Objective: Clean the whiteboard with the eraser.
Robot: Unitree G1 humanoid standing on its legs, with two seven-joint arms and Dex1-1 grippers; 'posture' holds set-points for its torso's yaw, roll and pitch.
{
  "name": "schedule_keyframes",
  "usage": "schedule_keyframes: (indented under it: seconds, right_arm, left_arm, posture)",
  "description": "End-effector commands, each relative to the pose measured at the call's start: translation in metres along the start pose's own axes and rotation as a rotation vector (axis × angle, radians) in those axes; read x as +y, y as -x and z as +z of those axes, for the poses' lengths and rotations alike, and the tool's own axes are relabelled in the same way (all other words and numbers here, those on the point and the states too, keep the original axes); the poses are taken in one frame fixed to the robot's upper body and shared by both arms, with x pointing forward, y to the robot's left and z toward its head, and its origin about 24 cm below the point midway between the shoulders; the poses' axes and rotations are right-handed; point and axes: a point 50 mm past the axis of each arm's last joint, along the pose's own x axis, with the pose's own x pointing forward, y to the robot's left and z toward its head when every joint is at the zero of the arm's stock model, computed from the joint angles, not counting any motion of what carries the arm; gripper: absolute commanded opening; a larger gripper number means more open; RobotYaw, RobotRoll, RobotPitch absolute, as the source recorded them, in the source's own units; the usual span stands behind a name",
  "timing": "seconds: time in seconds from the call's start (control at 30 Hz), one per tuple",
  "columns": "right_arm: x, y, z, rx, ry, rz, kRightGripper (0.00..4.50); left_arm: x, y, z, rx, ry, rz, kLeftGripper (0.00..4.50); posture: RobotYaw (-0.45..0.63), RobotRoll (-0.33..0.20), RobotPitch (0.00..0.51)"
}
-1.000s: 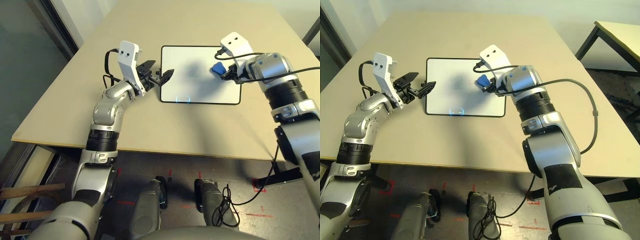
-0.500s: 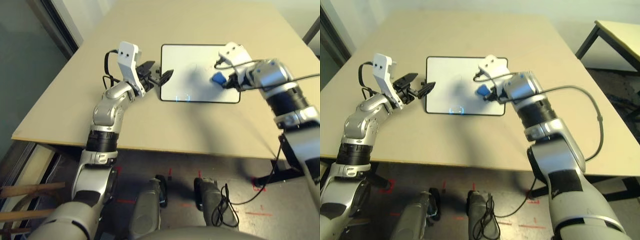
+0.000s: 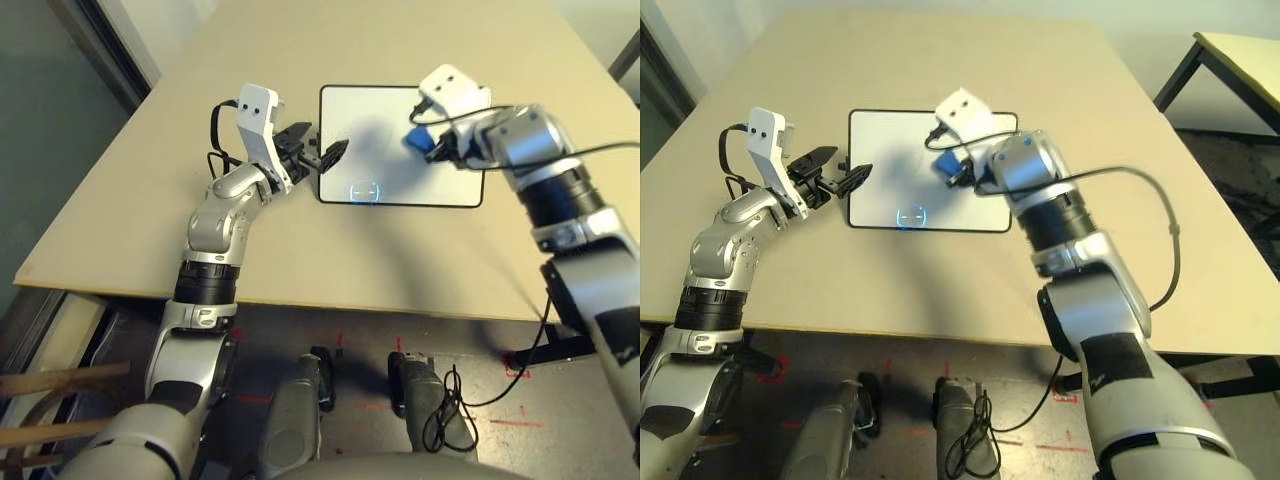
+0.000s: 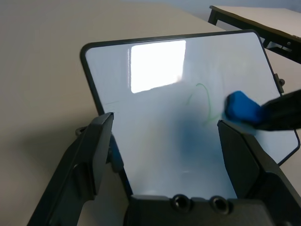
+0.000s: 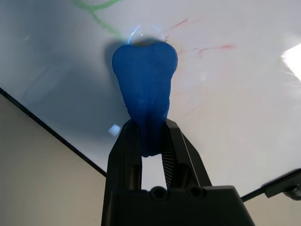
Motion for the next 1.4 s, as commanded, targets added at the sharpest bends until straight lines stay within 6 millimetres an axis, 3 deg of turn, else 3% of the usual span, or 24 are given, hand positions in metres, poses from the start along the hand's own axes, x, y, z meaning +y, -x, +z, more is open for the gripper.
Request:
schedule_keyframes:
  seconds: [0.03,0.27,0.4,0.6,0.77,0.9,1.2,1.3,1.4]
  right_arm:
    - [-0.022,-0.001,-0.004,0.025,-0.055,-0.075,0.51]
    - [-0.047,0.006,0.01,-0.021,-0.089,-0.161,0.51]
    - [-0.04,0.001,0.006,0.0,-0.082,-0.135,0.51]
    - [-0.007,-0.01,-0.014,0.078,-0.046,-0.018,0.51]
    - [-0.002,-0.008,-0.017,0.083,-0.038,0.0,0.51]
    - [-0.006,-0.005,-0.009,0.051,-0.036,-0.008,0.51]
    - [-0.026,0.006,0.029,-0.084,-0.062,-0.096,0.51]
    - [-0.023,0.004,0.031,-0.083,-0.058,-0.084,0.51]
    - [-0.002,-0.006,0.022,-0.038,-0.025,-0.011,0.51]
  left_arm:
    - [-0.002,0.0,-0.001,0.004,-0.001,-0.011,4.5]
    - [-0.005,-0.001,-0.001,0.001,0.0,-0.019,4.5]
    - [-0.005,-0.001,-0.001,0.0,0.0,-0.02,4.5]
    - [-0.006,-0.001,-0.001,-0.001,0.0,-0.02,4.5]
    - [-0.006,-0.001,-0.001,0.0,0.001,-0.017,4.5]
    - [-0.006,-0.001,-0.001,0.002,0.003,-0.019,4.5]
    - [-0.006,0.0,-0.003,0.004,0.006,-0.018,4.5]
    - [-0.006,0.0,-0.003,0.004,0.007,-0.017,4.5]
    - [-0.006,0.0,-0.003,0.001,0.008,-0.014,4.5]
  posture:
    - [0.04,0.0,0.206]
    - [0.04,0.0,0.202]
    - [0.04,0.0,0.2]
    - [0.05,0.0,0.205]
    - [0.04,0.0,0.208]
    - [0.04,0.0,0.211]
    - [0.04,0.0,0.211]
    - [0.04,0.0,0.213]
    - [0.05,0.0,0.214]
